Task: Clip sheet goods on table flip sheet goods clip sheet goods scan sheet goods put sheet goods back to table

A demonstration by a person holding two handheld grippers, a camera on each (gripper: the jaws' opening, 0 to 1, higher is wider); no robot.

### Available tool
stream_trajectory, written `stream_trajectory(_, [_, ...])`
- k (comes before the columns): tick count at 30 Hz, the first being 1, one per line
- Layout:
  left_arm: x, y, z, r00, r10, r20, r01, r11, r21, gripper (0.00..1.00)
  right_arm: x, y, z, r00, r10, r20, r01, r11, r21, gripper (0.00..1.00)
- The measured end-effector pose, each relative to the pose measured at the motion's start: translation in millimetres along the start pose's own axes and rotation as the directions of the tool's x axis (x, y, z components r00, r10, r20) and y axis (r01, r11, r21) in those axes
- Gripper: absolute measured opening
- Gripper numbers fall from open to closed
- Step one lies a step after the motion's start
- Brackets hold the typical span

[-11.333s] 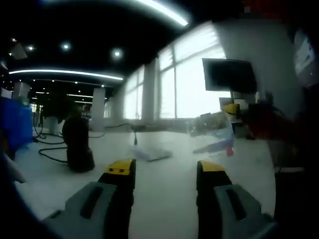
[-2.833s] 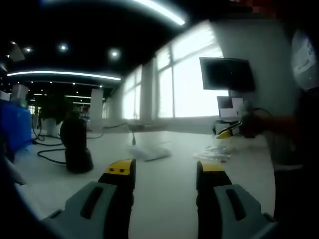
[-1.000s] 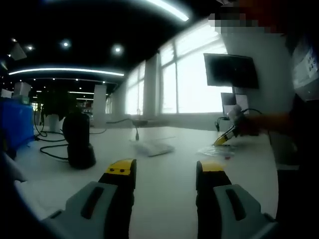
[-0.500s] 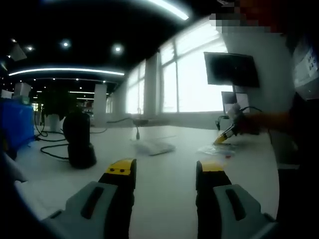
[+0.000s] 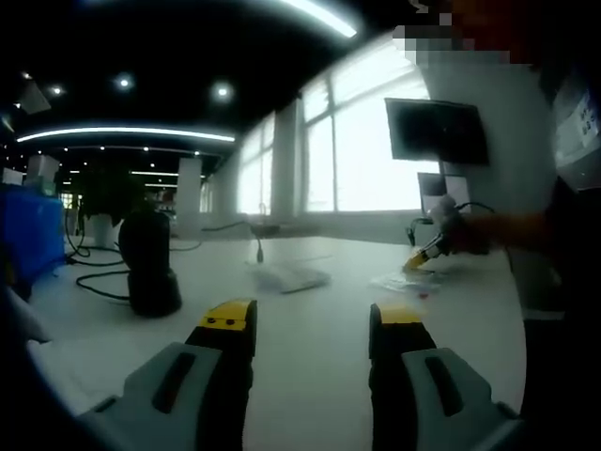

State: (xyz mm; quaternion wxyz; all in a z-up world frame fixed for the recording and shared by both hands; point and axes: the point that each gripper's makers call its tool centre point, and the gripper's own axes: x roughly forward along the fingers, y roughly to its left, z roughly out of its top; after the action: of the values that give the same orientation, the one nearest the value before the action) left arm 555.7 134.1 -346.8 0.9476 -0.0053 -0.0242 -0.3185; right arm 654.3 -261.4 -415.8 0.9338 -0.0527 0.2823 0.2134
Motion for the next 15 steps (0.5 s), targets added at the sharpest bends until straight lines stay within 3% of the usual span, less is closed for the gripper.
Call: stream_trajectory(15, [1.0, -0.9, -0.5, 1.000, -0.002, -0.004, 0.002, 1.000, 0.003, 0.40, -22.9, 12.0, 29.5, 0.994, -0.011, 0.106, 0.020, 0.996, -0.083, 0.00])
